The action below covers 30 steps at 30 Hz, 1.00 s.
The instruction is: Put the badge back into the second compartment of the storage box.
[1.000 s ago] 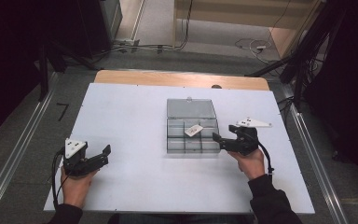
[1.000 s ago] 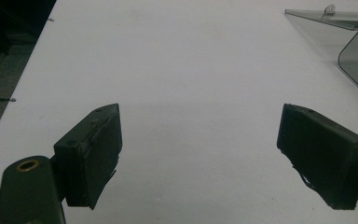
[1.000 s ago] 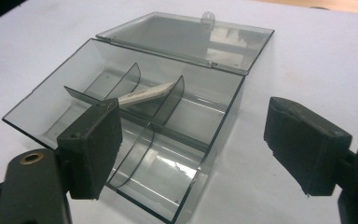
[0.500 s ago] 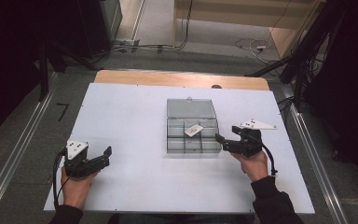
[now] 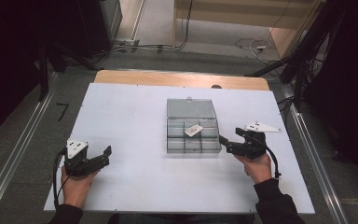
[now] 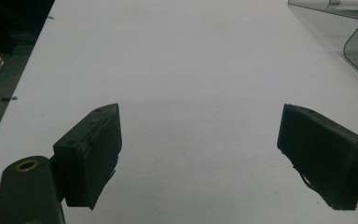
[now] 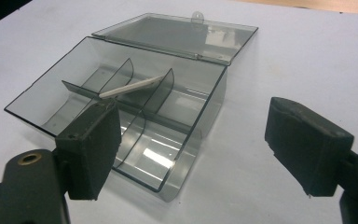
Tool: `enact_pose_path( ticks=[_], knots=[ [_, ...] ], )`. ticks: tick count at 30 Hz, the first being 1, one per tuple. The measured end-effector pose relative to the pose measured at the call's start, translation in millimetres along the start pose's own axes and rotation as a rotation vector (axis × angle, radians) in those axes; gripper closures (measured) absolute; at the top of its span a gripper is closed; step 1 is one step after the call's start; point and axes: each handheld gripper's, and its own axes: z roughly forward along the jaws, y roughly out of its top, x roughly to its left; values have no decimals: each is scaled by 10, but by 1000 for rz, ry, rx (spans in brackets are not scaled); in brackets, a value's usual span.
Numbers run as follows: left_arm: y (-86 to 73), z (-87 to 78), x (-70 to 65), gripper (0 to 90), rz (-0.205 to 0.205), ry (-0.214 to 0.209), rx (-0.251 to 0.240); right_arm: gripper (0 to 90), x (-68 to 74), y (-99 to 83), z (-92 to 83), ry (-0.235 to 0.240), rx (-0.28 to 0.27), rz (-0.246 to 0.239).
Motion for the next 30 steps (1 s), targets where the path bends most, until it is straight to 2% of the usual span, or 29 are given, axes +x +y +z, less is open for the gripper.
enact_pose_path(
  ticks=[4, 7, 9, 12, 15, 17, 18, 20, 23, 30],
  knots=[
    [12, -47, -3, 143, 4, -3, -19, 166, -15, -22, -17, -10, 10, -11],
    [-4, 1, 7, 143, -5, -11, 2, 165, -59, -23, -50, -8, 5, 9],
    [-5, 18, 0, 142, -3, -8, 12, 156, -76, -45, -81, -13, 4, 0],
    [13, -29, -20, 143, -8, -24, -14, 149, -87, -57, -91, -17, 12, 0],
    [-3, 42, -3, 143, -5, -18, 17, 146, -148, -88, -137, -10, -8, 36],
    [8, 47, -1, 143, 0, -23, 21, 146, -151, -90, -149, -18, -6, 29],
    [16, 23, -11, 143, 6, -25, 10, 146, -156, -87, -174, -32, -4, 14],
    [8, -13, -33, 143, 10, -27, -4, 146, -171, -89, -196, -31, -14, 16],
    [-7, 13, -35, 142, 19, -23, 15, 146, -212, -120, -206, -39, -8, 30],
    [7, -16, -15, 143, 7, -26, -3, 146, -219, -177, -203, -56, 15, 14]
  ],
)
